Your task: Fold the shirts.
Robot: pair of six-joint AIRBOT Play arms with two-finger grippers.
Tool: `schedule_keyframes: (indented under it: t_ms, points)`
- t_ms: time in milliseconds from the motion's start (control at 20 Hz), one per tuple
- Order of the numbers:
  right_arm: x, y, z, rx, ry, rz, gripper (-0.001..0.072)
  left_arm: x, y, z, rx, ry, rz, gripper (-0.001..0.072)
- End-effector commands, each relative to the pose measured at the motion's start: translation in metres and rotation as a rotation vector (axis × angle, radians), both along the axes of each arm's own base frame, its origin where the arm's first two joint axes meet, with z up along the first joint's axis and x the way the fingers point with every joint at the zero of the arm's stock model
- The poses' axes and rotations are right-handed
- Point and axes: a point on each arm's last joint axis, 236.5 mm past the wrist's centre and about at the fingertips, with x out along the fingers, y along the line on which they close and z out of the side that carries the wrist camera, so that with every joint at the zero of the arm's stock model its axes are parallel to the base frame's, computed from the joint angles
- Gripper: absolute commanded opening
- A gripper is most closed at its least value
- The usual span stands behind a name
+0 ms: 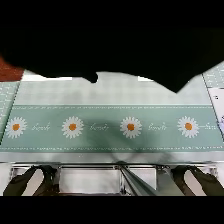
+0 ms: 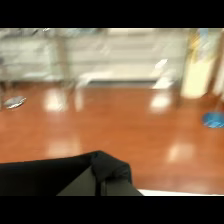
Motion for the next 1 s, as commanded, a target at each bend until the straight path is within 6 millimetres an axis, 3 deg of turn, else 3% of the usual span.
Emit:
schedule_keyframes:
  t_ms: [0,100,200,300,400,600,800,950]
  points:
    - [-0.069,-0.002,0.003,-0.075,-0.017,-0.090,0.0024,-0.067,0.017,0.024,0.134,-0.110,0.218,0.0018]
    - [-0.089,-0.012,-0.017,-0.082,0.063,-0.150,0.0024,-0.085,0.023,0.017,0.177,-0.097,0.277,0.0018]
    - [-0.099,-0.027,-0.036,-0.074,0.125,-0.223,0.0024,-0.087,0.031,0.005,0.174,-0.050,0.308,0.0018]
    - [-0.098,-0.037,-0.057,-0.057,0.182,-0.263,0.0024,-0.071,0.031,-0.020,0.157,0.029,0.263,0.0018]
    - [-0.080,-0.035,-0.090,-0.030,0.280,-0.231,0.0024,-0.042,0.031,-0.063,0.082,0.175,0.215,0.0018]
    - [-0.011,-0.028,-0.171,0.037,0.469,-0.114,0.0023,0.032,0.023,-0.181,-0.049,0.504,0.078,0.0018]
    - [0.084,-0.034,-0.261,0.130,0.639,-0.029,0.0024,0.113,0.018,-0.311,-0.129,0.800,0.014,0.0018]
    - [0.158,-0.042,-0.324,0.223,0.718,0.003,0.0023,0.183,0.013,-0.384,-0.158,0.893,0.022,0.0018]
